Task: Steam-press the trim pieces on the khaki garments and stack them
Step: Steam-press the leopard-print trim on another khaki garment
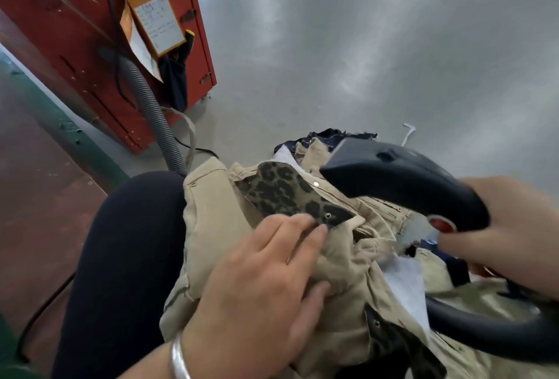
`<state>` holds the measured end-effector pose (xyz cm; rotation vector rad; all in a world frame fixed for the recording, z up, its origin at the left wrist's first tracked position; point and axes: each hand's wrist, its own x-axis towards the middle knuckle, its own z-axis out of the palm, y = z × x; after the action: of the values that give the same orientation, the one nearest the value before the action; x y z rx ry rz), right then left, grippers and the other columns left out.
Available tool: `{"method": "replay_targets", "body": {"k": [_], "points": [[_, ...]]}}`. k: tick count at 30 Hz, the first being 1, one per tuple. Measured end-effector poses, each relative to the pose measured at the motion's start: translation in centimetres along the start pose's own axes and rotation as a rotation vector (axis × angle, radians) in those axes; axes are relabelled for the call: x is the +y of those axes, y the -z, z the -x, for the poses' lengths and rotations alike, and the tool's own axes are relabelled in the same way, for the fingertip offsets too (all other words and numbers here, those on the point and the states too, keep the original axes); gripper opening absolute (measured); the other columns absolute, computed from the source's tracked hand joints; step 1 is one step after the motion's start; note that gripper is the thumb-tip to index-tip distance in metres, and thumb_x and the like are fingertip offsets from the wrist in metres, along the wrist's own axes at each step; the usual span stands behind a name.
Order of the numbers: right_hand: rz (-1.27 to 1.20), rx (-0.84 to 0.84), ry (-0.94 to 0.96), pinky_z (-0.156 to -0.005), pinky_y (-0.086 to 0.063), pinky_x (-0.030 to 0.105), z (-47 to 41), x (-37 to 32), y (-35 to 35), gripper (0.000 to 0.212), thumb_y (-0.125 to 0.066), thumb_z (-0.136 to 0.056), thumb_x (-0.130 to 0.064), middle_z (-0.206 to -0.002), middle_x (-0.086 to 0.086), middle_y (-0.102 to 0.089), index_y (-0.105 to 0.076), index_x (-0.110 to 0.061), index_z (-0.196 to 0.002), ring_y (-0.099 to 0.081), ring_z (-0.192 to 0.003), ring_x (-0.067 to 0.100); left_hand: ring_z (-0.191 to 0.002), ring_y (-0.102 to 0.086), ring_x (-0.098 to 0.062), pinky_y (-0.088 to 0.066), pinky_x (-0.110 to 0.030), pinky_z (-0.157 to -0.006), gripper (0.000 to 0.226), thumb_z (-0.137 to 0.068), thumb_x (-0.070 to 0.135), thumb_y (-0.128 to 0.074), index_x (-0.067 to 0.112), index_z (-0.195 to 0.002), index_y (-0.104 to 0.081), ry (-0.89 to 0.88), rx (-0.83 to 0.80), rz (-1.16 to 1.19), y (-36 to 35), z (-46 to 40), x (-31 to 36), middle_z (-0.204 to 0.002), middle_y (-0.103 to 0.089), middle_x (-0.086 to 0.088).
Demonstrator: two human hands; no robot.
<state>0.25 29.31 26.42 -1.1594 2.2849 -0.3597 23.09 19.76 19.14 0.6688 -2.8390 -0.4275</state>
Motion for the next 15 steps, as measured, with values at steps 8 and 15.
{"method": "replay_targets", "body": {"k": [8, 15], "points": [[0.227, -0.038, -0.089, -0.044, -0.044, 0.029, 1.6, 1.9, -1.8, 0.024, -0.068, -0.054, -0.034, -0.052, -0.022, -0.06, -0.06, -0.041, -0.075, -0.059, -0.05, 0.003, -0.104, -0.061, -0.018, -0.053, -0.029, -0.081, 0.066, -0.079, 0.059, -0.047, 0.012, -0.12, -0.066, 0.052, -0.125, -0.098, -2.4, -0.3, 0.3, -0.121, -0.064, -0.001], [0.173, -0.066, -0.011, -0.048, -0.044, 0.024, -4.0, -0.9, -4.5, 0.009, -0.069, -0.079, -0.023, -0.061, -0.002, -0.062, -0.06, -0.024, -0.079, -0.062, -0.055, 0.014, -0.106, -0.059, -0.019, -0.053, -0.032, -0.081, 0.065, -0.079, 0.061, -0.049, 0.014, -0.119, -0.067, 0.089, -0.116, -0.118, -2.5, -0.4, 0.3, -0.121, -0.064, 0.0]]}}
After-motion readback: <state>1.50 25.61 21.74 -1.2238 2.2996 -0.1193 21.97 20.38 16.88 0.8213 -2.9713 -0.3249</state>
